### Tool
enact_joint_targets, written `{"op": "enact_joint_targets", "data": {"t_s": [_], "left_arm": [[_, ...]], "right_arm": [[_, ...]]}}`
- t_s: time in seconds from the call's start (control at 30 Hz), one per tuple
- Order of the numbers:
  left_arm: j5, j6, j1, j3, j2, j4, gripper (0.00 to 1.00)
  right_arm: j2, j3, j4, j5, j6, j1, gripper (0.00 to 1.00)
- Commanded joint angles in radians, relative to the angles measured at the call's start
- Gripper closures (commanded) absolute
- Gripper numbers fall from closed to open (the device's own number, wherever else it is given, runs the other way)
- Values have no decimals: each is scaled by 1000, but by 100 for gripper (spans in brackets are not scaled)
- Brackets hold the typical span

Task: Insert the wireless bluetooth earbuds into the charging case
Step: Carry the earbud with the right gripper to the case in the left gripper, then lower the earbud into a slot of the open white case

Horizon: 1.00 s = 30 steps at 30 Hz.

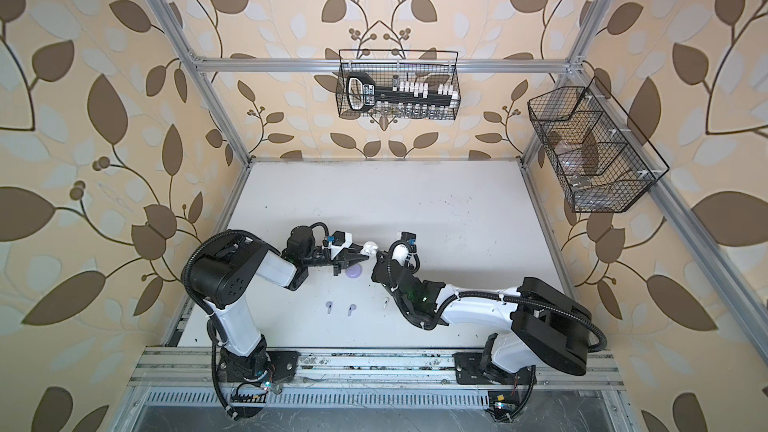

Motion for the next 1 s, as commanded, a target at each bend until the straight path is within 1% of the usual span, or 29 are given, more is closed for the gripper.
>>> {"op": "enact_joint_targets", "data": {"t_s": [0.0,0.3,0.6,0.97], "left_arm": [[1,-33,2,-9,3,94,100],[-7,-47,5,-12,9,117,100],[-31,-72,5,-12,17,143,100],[-65,-112,8,-17,31,195,100]], "right_arm": [[32,-10,127,21,-38,-3,85],[103,-10,238,15,-46,-27,85],[160,-28,372,40,-53,-25,85],[213,-28,445,28,-49,-50,85]]}}
